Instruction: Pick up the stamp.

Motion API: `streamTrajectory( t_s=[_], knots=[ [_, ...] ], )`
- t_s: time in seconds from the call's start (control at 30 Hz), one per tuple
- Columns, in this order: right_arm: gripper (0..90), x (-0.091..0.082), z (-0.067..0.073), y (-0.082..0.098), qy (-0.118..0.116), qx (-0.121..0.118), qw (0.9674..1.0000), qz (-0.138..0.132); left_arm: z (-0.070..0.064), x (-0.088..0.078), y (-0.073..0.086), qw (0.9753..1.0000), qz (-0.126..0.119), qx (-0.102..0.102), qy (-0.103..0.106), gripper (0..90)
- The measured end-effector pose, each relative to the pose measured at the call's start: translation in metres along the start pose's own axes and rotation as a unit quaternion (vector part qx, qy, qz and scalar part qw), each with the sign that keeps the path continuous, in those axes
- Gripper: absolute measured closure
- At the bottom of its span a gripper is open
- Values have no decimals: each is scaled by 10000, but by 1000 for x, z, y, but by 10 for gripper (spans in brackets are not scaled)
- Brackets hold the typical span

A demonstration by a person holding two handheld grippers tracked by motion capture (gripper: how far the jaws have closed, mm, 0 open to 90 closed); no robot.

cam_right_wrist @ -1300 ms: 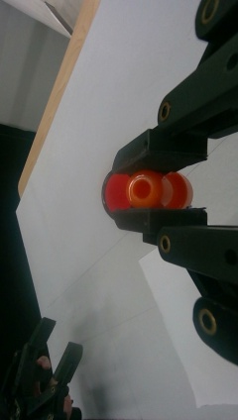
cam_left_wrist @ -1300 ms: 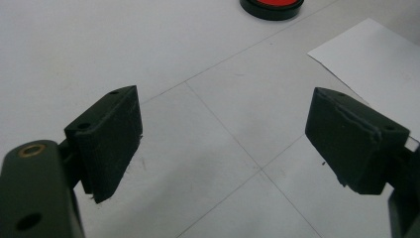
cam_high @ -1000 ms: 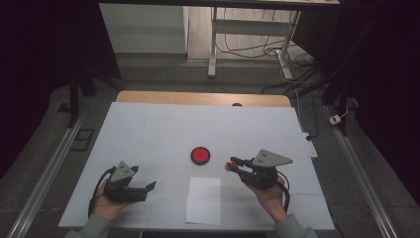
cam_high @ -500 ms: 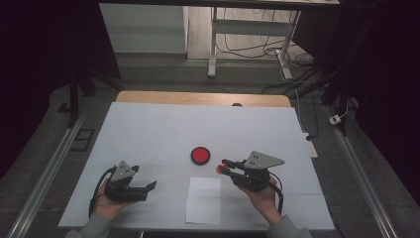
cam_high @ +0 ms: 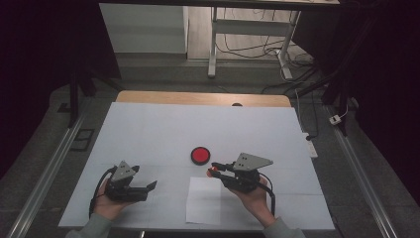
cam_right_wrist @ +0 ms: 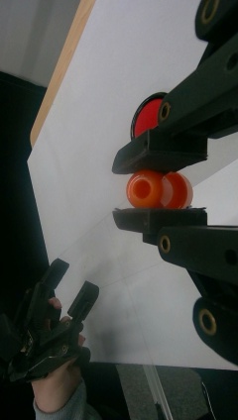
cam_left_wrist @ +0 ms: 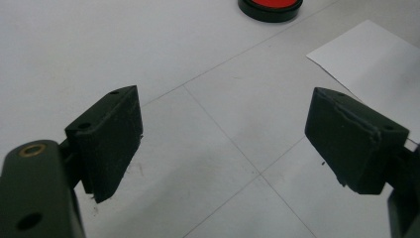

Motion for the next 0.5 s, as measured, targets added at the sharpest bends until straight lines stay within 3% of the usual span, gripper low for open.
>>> streamTrajectory(
  t_s=[0.5],
  knots=[
    [722,1,1,0,-23,-23,10000,-16,1,0,0,10000,-9,-3,8,154]
  ],
)
Point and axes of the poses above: each handheld gripper's, and its own axes: x roughly forward along the jaws, y roughly out of its underside, z roughly to its left, the point moved 9 cm from there along x, roughly forward along the jaws, and after that the axes turned 9 degrees about x, right-handed, at the moved point
